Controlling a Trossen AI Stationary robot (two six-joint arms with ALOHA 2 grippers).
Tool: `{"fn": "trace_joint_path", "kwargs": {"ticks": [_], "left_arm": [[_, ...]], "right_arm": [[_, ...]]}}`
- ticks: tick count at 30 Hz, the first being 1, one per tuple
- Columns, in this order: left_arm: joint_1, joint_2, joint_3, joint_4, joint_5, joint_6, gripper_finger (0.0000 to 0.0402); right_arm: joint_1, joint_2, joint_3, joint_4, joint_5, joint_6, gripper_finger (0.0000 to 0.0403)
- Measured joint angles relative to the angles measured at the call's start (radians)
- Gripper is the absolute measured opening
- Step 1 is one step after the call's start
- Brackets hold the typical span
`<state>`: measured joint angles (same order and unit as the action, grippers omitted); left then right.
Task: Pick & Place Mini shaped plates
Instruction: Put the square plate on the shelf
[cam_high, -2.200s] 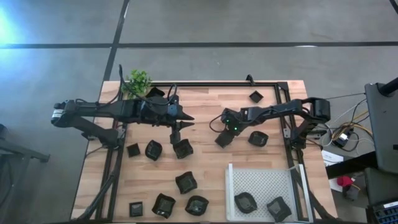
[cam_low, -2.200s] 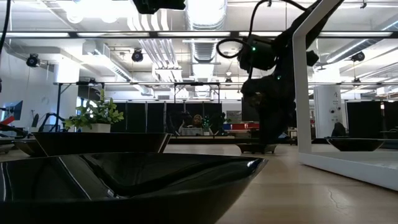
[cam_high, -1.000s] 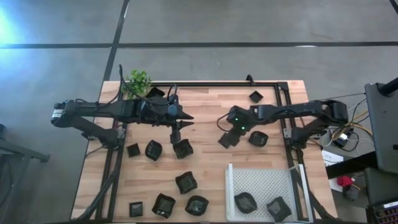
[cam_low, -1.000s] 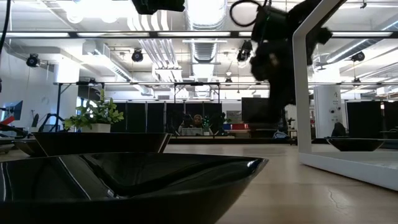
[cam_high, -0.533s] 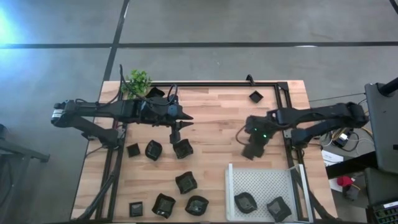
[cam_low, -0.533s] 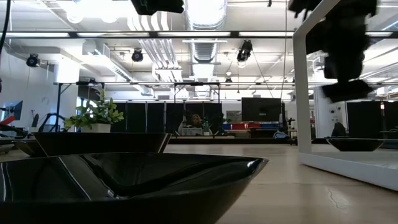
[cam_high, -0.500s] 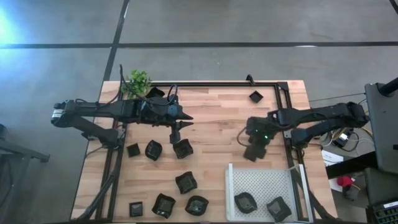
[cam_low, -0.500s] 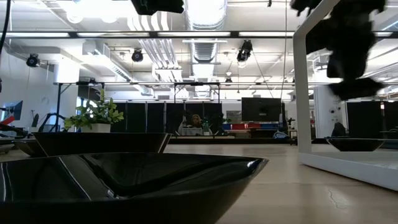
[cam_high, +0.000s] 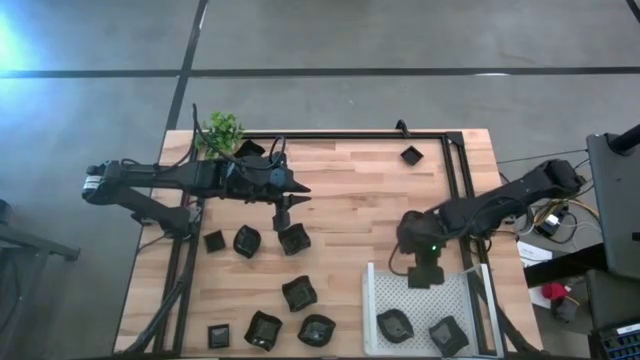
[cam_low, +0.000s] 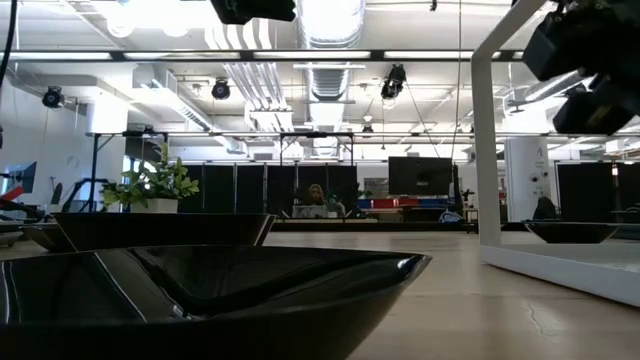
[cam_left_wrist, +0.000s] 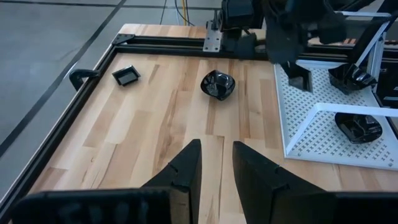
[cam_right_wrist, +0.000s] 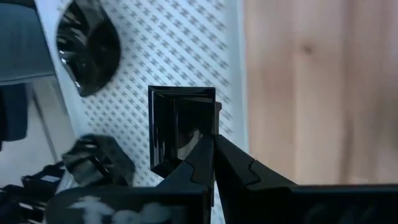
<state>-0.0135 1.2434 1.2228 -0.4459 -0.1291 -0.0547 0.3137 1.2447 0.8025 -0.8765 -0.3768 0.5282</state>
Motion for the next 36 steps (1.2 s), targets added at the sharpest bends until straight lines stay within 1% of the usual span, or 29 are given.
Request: {"fn": "trace_joint_path", "kwargs": {"ticks": [4,11,17,31,36], "left_arm": [[0.000,0.000,0.000,0.000,0.000,0.000,0.0085],[0.000,0.000,0.000,0.000,0.000,0.000,0.0085],[-0.001,0.000,0.000,-0.001,0.000,-0.001,0.0085],[0.000,0.000,0.000,-0.007,0.000,-0.001,0.0085],[0.000,0.000,0.000,-0.007,0.000,-0.001,0.0085]], "right_arm": [[0.034,0.062,-0.017,0.098,-0.010,0.002,0.0008],[0.078,0.183,-0.020,0.129,-0.011,-0.023,0.0008],[0.104,0.268,-0.020,0.199,-0.025,-0.031,0.0008],[0.108,0.276,-0.020,0.225,-0.025,-0.026,0.0010],[0.108,0.276,-0.020,0.225,-0.016,-0.023,0.0030]]}}
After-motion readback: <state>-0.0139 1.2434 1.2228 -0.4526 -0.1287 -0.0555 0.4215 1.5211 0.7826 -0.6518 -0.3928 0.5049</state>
